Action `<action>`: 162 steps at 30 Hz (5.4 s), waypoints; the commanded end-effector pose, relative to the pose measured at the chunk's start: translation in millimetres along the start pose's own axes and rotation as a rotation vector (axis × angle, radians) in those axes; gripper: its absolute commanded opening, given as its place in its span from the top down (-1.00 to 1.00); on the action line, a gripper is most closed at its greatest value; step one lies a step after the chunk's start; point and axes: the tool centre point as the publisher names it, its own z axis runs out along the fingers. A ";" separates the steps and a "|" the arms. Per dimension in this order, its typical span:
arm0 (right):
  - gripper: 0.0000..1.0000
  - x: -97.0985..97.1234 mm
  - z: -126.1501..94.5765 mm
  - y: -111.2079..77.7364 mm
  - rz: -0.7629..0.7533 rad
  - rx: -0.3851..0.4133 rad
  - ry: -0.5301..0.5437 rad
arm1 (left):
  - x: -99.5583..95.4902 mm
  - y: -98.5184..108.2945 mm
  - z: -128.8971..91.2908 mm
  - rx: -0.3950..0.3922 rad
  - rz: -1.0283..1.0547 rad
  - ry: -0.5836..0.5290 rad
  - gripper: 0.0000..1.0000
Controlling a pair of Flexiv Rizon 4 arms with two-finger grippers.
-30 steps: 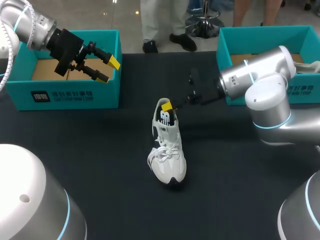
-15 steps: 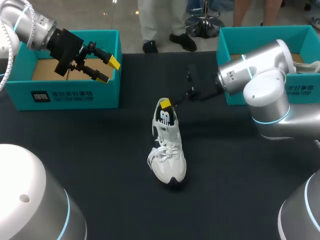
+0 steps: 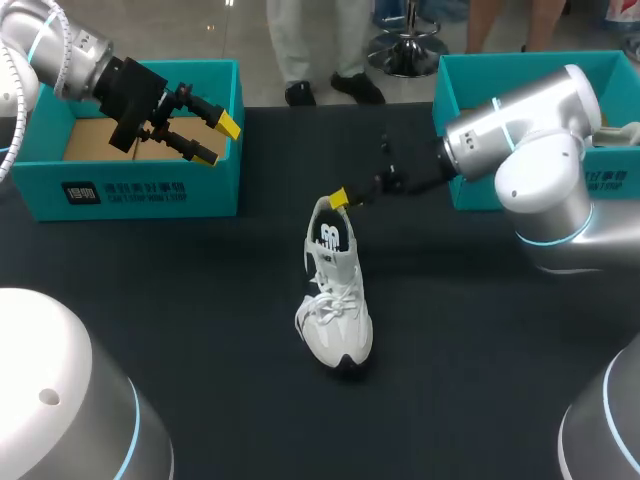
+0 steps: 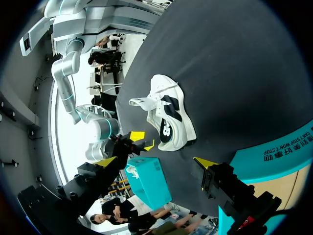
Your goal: Take the shoe out of the shoebox, open the shoe tongue, remove and reinsert the insole, then place the shoe into the shoebox
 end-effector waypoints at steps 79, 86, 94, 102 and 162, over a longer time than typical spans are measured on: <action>1.00 19.8 -14.9 4.0 0.378 0.225 -0.888 | -0.2 -0.5 -0.5 0.000 0.001 0.003 -1.00; 1.00 14.9 -1.8 1.8 0.388 0.220 -0.879 | -0.2 -0.5 -0.5 0.000 0.001 0.003 -1.00; 1.00 8.7 28.5 -14.6 0.419 0.223 -0.891 | -0.2 -0.5 -0.5 0.000 0.001 0.003 -1.00; 1.00 0.7 36.4 -33.6 0.461 0.261 -0.888 | -0.2 -0.5 -0.5 0.000 0.001 0.003 -1.00; 1.00 -49.8 56.3 -63.6 0.472 0.323 -0.958 | -0.2 -0.5 -0.5 0.000 0.001 0.003 -1.00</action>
